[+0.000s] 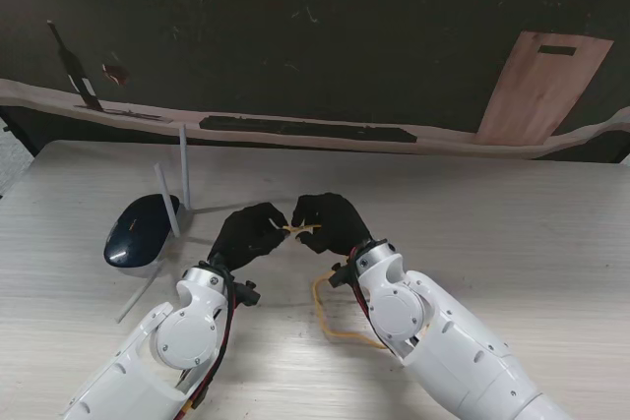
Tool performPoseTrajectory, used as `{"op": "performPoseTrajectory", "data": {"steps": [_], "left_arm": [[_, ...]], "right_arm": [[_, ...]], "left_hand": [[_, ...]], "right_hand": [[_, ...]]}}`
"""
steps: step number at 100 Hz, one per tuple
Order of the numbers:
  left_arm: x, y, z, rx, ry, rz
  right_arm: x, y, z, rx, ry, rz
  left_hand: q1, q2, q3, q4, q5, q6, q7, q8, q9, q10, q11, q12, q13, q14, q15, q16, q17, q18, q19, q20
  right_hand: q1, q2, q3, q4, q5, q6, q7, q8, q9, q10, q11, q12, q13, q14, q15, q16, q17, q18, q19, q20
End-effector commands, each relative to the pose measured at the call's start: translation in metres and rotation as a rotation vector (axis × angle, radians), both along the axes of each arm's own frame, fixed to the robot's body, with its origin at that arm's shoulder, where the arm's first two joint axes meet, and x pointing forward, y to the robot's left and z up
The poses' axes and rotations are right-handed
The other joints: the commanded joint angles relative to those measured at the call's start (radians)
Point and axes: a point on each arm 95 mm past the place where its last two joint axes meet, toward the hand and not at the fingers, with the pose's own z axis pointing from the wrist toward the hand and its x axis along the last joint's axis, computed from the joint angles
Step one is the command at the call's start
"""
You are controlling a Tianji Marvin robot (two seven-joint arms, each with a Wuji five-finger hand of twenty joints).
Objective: Untangle the Ethernet cable and plug it into the router
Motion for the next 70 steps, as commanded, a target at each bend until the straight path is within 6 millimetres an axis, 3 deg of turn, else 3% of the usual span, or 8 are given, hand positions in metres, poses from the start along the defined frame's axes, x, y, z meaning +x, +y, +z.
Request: {"op": "performPoseTrajectory", "data": {"steps": [1,27,70], "left_arm": [[-0.0009,-0.0030,-0.0007,-0.003,0.009,-0.013],[-0.0005,-0.0029,-0.0011,-0.003,0.008,-0.013],[-0.0003,-0.0030,-0.0025,-0.001,0.014,-0.023]], "right_arm": [[-0.0020,0.0042,-0.0008,0.007,0.006,0.012],[-0.0022,0.0056,-0.0014,0.007,0.010,0.023],[-0.0011,0.0066,-0.0024,-0.011,0.011,0.031]], "left_hand": [[0.015,0.004,0.056,0.035,0.023,-0.005,0.069,0.021,0.007,-0.008,0.026,0.006,0.008,0.023,0.029,0.008,-0.013,0.001,0.038,0.029],[0.016,0.007,0.053,0.034,0.021,-0.009,0.071,0.023,0.004,-0.009,0.025,0.005,0.002,0.023,0.026,0.007,-0.018,0.000,0.034,0.029],[0.025,0.016,0.040,0.029,0.014,-0.013,0.070,0.025,-0.005,-0.009,0.024,0.007,-0.011,0.022,0.021,0.006,-0.028,-0.004,0.030,0.029]], "right_hand": [[0.023,-0.003,0.014,-0.020,0.023,-0.011,0.029,-0.006,0.032,0.005,0.029,-0.016,0.045,0.014,0.035,0.018,0.037,0.016,0.060,0.030],[0.009,0.051,0.009,-0.010,0.062,-0.023,0.024,-0.006,0.076,0.009,0.066,-0.022,0.083,0.023,0.118,0.040,0.087,0.012,0.134,0.098],[0.032,0.033,0.012,-0.006,0.043,0.059,0.009,-0.023,0.099,0.039,0.163,0.021,0.117,0.003,0.309,0.085,0.179,-0.043,0.260,0.216]]}}
